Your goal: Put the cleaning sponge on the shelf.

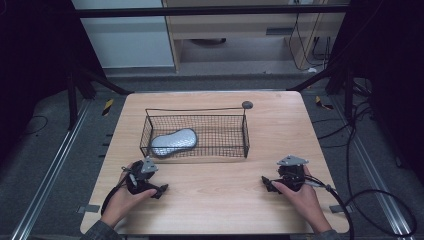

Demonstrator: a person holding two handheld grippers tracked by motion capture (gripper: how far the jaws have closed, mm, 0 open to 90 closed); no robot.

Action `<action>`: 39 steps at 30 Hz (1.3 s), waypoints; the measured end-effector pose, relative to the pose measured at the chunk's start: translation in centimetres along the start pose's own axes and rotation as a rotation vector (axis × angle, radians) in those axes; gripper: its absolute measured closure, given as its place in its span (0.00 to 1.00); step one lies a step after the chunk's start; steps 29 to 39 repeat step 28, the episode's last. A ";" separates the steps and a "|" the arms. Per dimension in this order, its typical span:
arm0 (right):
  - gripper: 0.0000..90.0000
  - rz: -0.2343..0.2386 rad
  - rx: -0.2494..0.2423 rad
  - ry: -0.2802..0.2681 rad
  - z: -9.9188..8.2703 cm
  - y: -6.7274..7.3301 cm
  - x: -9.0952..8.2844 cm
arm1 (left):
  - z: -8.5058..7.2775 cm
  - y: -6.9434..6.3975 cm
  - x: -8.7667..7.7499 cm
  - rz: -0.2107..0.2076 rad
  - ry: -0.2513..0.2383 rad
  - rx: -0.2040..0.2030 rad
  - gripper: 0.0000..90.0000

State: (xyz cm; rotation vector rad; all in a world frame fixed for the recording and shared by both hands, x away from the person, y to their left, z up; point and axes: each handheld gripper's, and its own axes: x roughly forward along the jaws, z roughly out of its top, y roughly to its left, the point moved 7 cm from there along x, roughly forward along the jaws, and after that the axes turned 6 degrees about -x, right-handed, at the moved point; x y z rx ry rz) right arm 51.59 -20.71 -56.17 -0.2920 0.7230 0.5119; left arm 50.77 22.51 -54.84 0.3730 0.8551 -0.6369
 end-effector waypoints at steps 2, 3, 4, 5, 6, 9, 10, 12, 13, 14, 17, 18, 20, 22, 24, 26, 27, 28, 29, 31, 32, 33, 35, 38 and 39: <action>0.00 0.000 0.000 0.000 0.0 0.0 0.0 | 0.0 0.0 0.0 0.000 -0.002 -0.002 0.05; 0.00 0.000 0.000 0.000 0.0 0.0 0.0 | 0.0 0.1 0.0 -0.001 -0.004 -0.004 0.05; 0.00 0.000 0.000 0.000 0.0 0.0 0.0 | 0.0 0.1 0.0 -0.001 -0.005 -0.006 0.05; 0.00 0.000 0.000 0.000 0.0 0.0 0.0 | -0.1 0.1 0.0 -0.003 -0.005 -0.009 0.05; 0.00 0.000 0.000 0.000 0.0 0.0 0.0 | -0.1 0.1 0.1 -0.005 -0.007 -0.011 0.04; 0.00 0.000 0.000 0.000 0.0 0.0 0.0 | -0.2 0.3 0.1 -0.013 -0.012 -0.026 0.03; 0.00 0.000 0.000 0.000 0.0 0.0 0.0 | -0.3 0.3 0.2 -0.015 -0.014 -0.033 0.03; 0.00 0.000 0.000 0.000 0.0 0.0 0.0 | -0.4 0.5 0.3 -0.026 -0.023 -0.053 0.01; 0.00 0.000 0.000 0.000 0.0 0.0 0.0 | -0.5 0.5 0.3 -0.030 -0.025 -0.061 0.01; 0.00 0.000 0.000 0.000 0.0 0.0 0.0 | -0.6 0.6 0.3 -0.034 -0.030 -0.069 0.01; 0.00 0.000 0.000 0.000 0.0 0.0 0.0 | -0.8 0.7 0.4 -0.053 -0.051 -0.091 0.00; 0.00 0.000 0.000 0.000 0.0 0.0 0.0 | -0.8 0.7 0.4 -0.054 -0.058 -0.093 0.00; 0.00 0.000 0.000 0.000 0.0 0.0 0.0 | -0.9 0.7 0.4 -0.059 -0.072 -0.090 0.00; 0.00 0.000 0.000 0.000 0.0 0.0 0.0 | -0.9 0.8 0.5 -0.062 -0.089 -0.090 0.00; 0.00 0.000 0.000 0.000 0.0 0.0 0.0 | -0.9 0.9 0.6 -0.067 -0.128 -0.088 0.00; 0.00 0.000 0.000 0.000 0.0 0.0 0.0 | -0.9 1.0 0.6 -0.072 -0.128 -0.085 0.00; 0.00 0.000 0.000 0.000 0.0 0.0 0.0 | -0.9 1.0 0.6 -0.072 -0.128 -0.086 0.00; 0.00 0.000 0.000 0.000 0.0 0.0 0.0 | -0.9 1.0 0.6 -0.072 -0.128 -0.085 0.00; 0.00 0.000 0.000 0.000 0.0 0.0 0.0 | -0.9 1.0 0.6 -0.072 -0.128 -0.085 0.00; 0.00 0.000 0.000 0.000 0.0 0.0 0.0 | -0.9 1.0 0.6 -0.072 -0.128 -0.085 0.00; 0.00 0.000 0.000 0.000 0.0 0.0 0.0 | -0.9 1.0 0.6 -0.072 -0.128 -0.085 0.00; 0.00 0.000 0.000 0.000 0.0 0.0 0.0 | -0.9 1.0 0.6 -0.072 -0.128 -0.085 0.00; 0.00 0.000 0.000 0.000 0.0 0.0 0.0 | -0.9 1.0 0.6 -0.072 -0.128 -0.085 0.00; 0.00 0.000 0.000 0.000 0.0 0.0 0.0 | -0.9 1.0 0.6 -0.072 -0.128 -0.085 0.00; 0.00 0.000 0.000 0.000 0.0 0.0 0.0 | -0.9 1.0 0.6 -0.072 -0.128 -0.085 0.00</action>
